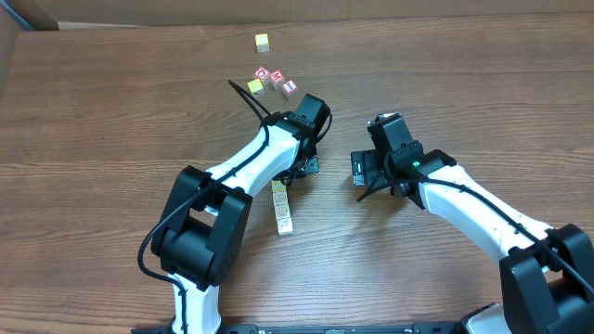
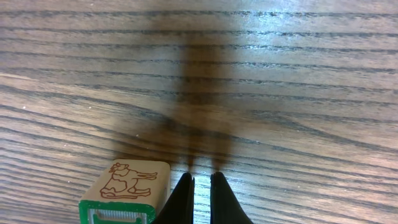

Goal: Flip 5 blocks

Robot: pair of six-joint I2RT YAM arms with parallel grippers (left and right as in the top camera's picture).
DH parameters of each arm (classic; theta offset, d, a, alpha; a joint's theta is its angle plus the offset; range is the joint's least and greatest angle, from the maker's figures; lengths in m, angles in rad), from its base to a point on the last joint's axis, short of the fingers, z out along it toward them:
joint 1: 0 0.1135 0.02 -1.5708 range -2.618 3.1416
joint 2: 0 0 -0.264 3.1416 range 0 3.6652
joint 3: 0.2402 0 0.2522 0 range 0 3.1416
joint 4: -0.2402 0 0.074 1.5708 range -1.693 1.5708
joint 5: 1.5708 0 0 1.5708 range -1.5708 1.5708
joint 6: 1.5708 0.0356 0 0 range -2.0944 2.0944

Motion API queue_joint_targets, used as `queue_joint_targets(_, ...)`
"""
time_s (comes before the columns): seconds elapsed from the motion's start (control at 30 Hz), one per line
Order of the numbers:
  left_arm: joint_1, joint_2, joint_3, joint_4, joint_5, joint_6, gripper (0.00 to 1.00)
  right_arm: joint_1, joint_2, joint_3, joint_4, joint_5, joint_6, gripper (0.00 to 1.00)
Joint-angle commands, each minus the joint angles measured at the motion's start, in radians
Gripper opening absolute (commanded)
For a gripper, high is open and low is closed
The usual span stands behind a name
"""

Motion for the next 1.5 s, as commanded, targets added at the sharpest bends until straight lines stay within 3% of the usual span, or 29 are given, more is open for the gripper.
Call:
queue_joint_targets(0.0,-0.006,0.013,-0.010,-0.003,-0.018,-0.012,0.04,-0.005,-0.021,0.006,0.006,0.010,-0.007,1.00)
queue_joint_targets(1.47,-0.006,0.013,-0.010,-0.036,-0.025,-0.031,0.04,-0.005,-0.021,0.006,0.006,0.010,-0.007,1.00)
